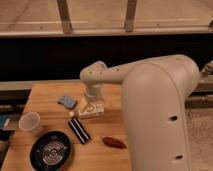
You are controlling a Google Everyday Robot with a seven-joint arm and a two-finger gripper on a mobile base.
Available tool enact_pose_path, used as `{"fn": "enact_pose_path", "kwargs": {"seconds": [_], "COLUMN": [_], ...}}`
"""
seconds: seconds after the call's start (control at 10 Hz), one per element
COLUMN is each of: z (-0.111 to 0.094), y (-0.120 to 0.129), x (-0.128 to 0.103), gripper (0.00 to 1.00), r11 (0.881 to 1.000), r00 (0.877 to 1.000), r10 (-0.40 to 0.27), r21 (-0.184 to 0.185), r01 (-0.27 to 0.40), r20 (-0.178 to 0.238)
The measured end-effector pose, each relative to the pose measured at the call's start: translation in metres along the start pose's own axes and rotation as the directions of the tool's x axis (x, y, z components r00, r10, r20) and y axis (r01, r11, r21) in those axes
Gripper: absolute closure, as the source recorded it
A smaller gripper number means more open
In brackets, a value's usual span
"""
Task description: Place the bottle in the ceramic bowl
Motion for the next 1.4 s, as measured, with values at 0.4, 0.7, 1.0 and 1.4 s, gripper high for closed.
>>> {"fn": "enact_pose_path", "kwargs": {"seconds": [0.4, 0.7, 1.0, 1.4], "z": [0.020, 0.029, 0.041, 0.063], "y": [0.004, 0.000, -0.008, -0.011], "x": [-0.009, -0.016, -0.019, -0.013], "gripper": [0.20, 0.20, 0.20, 0.21], "r11": [0.998, 0.995, 0.993, 0.984], "r00": [0.990, 0.979, 0.973, 0.957], "r10": [-0.067, -0.097, -0.121, -0.171], "r21": [0.014, 0.021, -0.024, -0.084], "r01": [0.069, 0.103, 0.118, 0.155], "r20": [-0.120, -0.178, -0.195, -0.236]}}
